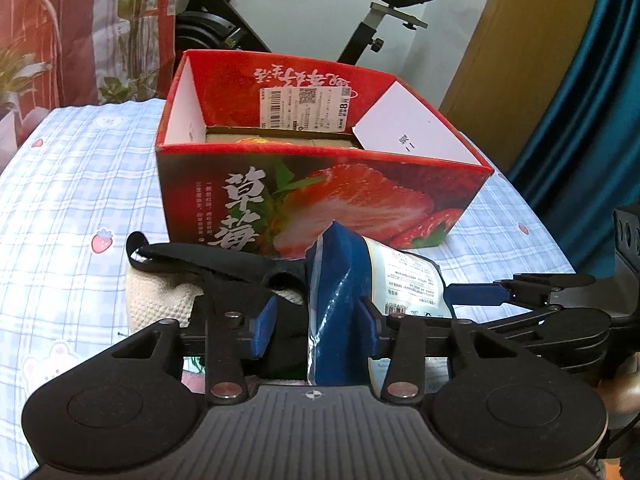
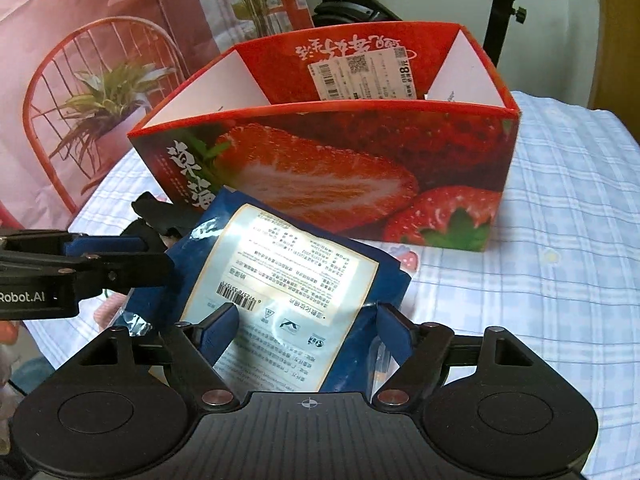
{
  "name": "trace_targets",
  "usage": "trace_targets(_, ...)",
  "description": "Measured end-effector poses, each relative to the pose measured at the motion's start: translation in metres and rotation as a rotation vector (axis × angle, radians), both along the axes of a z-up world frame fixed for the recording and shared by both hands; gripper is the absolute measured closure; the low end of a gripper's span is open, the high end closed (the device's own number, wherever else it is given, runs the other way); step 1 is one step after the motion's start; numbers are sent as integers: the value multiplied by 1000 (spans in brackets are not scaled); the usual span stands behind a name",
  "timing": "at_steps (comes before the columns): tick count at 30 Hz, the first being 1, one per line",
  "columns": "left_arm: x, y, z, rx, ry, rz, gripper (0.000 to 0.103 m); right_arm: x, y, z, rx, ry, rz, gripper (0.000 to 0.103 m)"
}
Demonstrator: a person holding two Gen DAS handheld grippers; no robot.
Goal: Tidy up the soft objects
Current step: 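Lower the right tool onto the blue snack bag and close, then lift the blue snack bag with the right tool over the red box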
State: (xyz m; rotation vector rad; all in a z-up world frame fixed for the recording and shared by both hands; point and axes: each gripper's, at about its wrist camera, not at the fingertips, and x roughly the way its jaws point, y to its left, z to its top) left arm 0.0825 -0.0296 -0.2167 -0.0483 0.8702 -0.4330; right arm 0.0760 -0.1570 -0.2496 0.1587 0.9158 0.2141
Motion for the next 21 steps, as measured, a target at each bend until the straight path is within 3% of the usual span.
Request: trace_targets(21, -4, 11, -12, -58, 27, 41, 58, -19, -6, -4, 62, -51, -30, 32)
